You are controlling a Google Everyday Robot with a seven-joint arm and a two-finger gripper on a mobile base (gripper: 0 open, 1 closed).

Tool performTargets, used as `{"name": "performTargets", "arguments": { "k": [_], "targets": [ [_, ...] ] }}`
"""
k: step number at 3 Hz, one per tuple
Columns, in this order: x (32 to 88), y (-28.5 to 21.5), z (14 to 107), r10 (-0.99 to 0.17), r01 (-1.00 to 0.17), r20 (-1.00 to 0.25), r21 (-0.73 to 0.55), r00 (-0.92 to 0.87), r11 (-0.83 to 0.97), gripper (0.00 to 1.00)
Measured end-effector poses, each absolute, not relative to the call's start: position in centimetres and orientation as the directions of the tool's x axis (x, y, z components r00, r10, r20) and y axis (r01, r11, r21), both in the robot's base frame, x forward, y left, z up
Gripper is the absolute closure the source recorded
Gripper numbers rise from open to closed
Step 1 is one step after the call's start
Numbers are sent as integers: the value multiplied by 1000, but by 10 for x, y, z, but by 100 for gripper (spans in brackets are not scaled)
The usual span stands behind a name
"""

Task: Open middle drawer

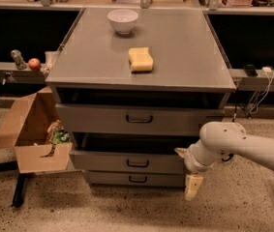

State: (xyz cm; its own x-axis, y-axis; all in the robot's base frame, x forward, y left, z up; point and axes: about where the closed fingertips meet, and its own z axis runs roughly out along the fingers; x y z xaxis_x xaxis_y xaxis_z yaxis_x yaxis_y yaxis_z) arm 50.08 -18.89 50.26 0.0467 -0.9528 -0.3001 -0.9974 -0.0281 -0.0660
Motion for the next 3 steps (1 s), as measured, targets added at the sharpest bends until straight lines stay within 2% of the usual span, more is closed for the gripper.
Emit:
{"name": "performTargets", "arguments": {
  "k": [3],
  "targets": [
    [551,-166,455,-949,-985,-296,-158,112,-67,0]
  ]
}}
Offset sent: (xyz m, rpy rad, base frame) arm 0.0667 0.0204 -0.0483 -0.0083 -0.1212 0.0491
